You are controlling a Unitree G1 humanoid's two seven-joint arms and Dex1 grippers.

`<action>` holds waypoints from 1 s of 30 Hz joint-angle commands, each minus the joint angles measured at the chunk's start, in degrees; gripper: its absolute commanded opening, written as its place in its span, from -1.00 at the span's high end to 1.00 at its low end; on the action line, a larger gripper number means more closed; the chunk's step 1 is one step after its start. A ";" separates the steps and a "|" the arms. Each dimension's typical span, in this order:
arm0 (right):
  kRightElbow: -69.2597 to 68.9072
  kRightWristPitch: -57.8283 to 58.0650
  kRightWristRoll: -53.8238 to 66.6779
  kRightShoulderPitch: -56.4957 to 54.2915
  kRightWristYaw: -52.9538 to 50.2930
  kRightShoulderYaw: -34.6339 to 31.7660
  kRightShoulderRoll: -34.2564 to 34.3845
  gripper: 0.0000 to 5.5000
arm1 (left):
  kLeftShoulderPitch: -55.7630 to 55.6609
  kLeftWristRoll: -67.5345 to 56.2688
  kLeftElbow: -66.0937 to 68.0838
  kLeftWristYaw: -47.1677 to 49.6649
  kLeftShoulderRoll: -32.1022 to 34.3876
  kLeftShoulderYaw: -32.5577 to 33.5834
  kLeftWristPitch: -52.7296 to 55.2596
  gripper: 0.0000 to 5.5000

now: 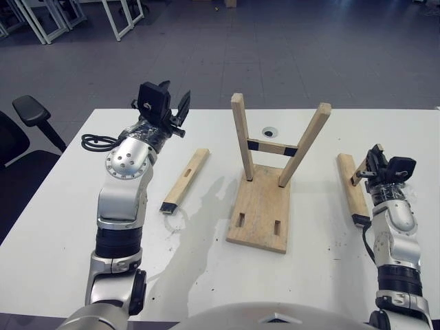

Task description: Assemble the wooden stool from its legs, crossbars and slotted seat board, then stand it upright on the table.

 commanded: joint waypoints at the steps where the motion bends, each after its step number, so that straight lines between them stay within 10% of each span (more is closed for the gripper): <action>1: -3.91 6.59 2.55 -0.33 -0.72 -1.01 0.18 0.65 | 0.90 0.54 0.67 -0.05 0.09 0.17 -0.31 0.16; 8: -20.23 19.37 4.19 -18.82 -9.17 -2.53 -4.14 0.46 | 1.93 0.65 0.75 0.01 0.08 0.21 -0.55 0.16; 19: 19.11 11.85 -4.68 -23.44 -4.35 1.63 -4.39 0.46 | 2.39 0.62 2.63 -0.83 0.30 -0.14 -1.21 0.16; 30: -5.88 16.25 2.67 -24.88 -3.45 -2.44 -3.58 0.46 | 3.35 1.26 3.46 -0.50 0.14 0.02 -2.30 0.16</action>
